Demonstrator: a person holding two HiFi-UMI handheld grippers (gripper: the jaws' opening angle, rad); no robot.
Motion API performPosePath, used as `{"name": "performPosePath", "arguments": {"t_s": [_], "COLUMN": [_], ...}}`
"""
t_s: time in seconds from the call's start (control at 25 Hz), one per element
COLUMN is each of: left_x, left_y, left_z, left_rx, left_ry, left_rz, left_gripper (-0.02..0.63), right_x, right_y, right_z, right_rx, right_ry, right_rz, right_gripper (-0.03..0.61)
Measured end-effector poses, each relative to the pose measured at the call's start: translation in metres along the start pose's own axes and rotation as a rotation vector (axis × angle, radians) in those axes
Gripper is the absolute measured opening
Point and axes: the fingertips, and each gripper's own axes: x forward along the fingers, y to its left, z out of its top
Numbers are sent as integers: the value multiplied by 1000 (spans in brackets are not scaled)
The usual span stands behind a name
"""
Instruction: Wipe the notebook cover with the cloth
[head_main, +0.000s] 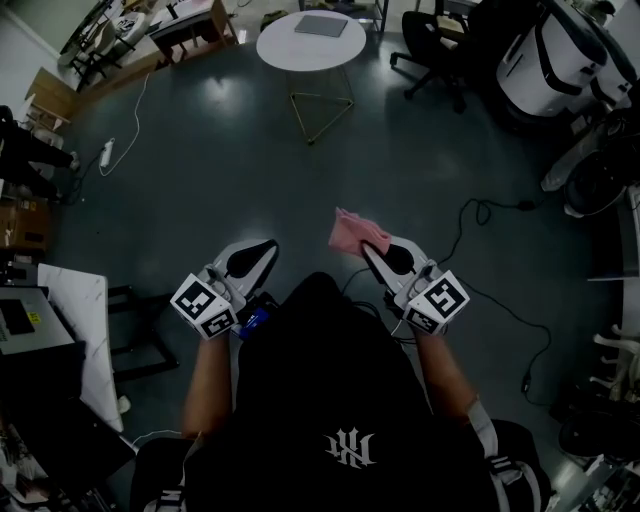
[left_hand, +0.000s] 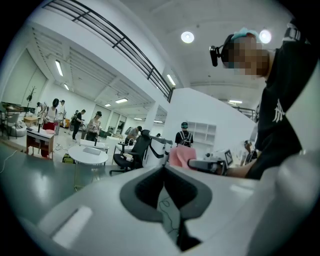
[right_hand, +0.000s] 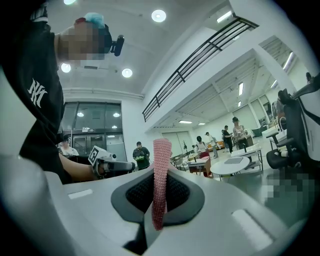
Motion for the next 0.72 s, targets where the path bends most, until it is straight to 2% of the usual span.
{"name": "performPosePath", "arguments": {"t_s": [0.4,0.72], "left_x": [18,72], "left_y": [8,56], "left_z": [9,16], "left_rx": [-10,-37], "left_ry": [-5,2], "left_rz": [-45,-78], "left_gripper": [5,5], "right_x": [11,33], "right_y": [-14,-74], "right_z": [0,5], "right_rx": [15,29], "right_ry": [1,35], "right_rz": [-14,-39], "right_gripper": [11,11]}}
